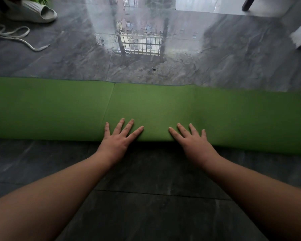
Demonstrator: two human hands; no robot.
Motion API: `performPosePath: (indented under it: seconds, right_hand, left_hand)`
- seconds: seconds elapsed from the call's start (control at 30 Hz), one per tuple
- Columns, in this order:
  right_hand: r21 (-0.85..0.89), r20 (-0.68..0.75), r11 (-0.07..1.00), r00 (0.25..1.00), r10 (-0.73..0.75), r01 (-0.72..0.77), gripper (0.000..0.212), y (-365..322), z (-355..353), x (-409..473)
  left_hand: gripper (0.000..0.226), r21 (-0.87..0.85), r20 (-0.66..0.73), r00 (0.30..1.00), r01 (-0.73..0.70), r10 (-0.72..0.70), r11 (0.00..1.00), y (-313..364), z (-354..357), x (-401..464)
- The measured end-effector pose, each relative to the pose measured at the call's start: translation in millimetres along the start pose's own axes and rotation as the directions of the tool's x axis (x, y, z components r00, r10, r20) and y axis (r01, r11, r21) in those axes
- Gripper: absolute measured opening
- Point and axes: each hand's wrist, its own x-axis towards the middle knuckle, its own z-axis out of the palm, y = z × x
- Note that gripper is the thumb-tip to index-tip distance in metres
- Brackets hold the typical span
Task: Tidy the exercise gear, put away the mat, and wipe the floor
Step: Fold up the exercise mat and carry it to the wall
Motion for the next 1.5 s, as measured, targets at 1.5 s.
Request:
performPosePath:
  seconds: [1.5]
  right_hand:
    - [0.259,-0.059,0.912,0.937,0.344,-0.318,0.066,122.6,32.9,-125.6]
  left_hand:
    - [0.072,-0.031,0.025,0.926,-0.376,0.377,0.926,192.8,-89.7,61.3]
